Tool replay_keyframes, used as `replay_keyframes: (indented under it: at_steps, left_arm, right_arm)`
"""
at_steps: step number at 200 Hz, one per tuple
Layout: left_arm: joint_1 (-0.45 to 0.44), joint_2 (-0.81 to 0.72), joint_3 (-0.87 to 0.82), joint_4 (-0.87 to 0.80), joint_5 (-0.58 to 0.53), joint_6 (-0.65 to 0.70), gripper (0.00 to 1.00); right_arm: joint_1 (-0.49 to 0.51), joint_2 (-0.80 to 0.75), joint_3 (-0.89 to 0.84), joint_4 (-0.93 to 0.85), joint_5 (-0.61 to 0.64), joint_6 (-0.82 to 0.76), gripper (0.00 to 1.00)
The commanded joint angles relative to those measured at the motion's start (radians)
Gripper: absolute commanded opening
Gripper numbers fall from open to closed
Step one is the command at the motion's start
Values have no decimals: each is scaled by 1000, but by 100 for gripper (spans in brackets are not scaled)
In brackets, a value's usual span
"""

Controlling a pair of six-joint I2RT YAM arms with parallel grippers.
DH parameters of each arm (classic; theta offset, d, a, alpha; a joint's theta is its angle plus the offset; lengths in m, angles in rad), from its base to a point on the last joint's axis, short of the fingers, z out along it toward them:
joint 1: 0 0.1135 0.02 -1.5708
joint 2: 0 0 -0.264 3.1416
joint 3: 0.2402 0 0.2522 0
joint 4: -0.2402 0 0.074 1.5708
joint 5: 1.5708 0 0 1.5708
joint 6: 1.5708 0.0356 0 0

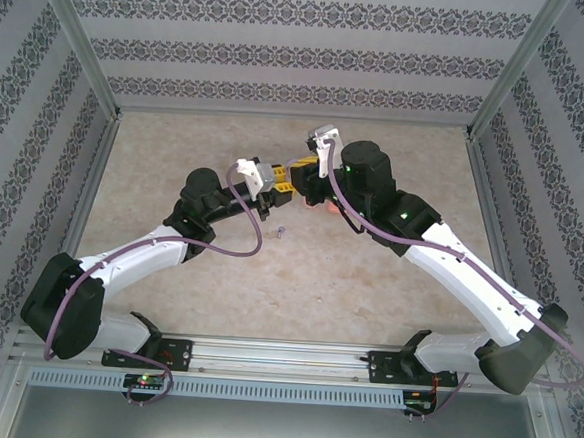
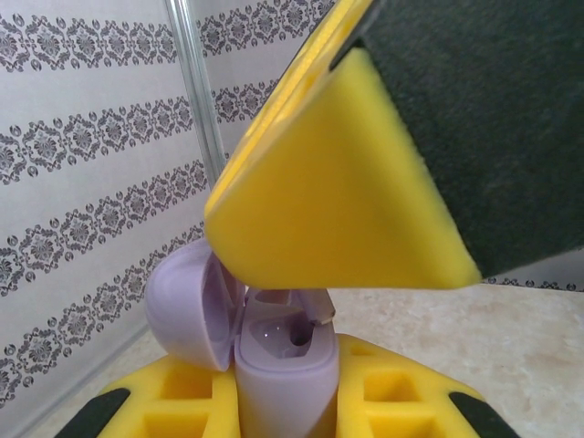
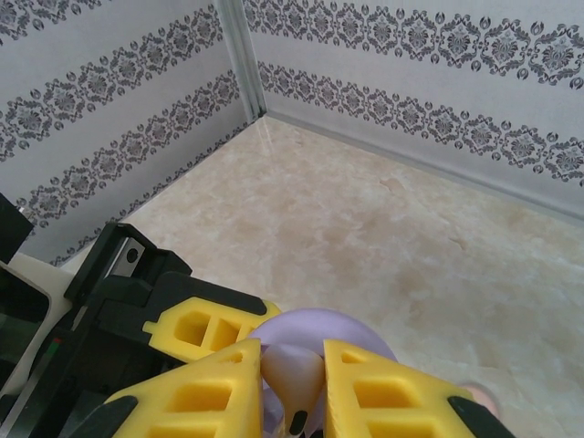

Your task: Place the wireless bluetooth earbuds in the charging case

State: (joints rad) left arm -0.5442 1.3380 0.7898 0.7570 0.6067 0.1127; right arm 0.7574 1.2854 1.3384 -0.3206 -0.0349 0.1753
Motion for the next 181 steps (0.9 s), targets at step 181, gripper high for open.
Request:
replay_keyframes:
  at_steps: [181]
  left_arm:
    - [-14,-44,39,24,39,-1,0]
  right_arm:
    - [35,35,-21,-52,-52,-130,19]
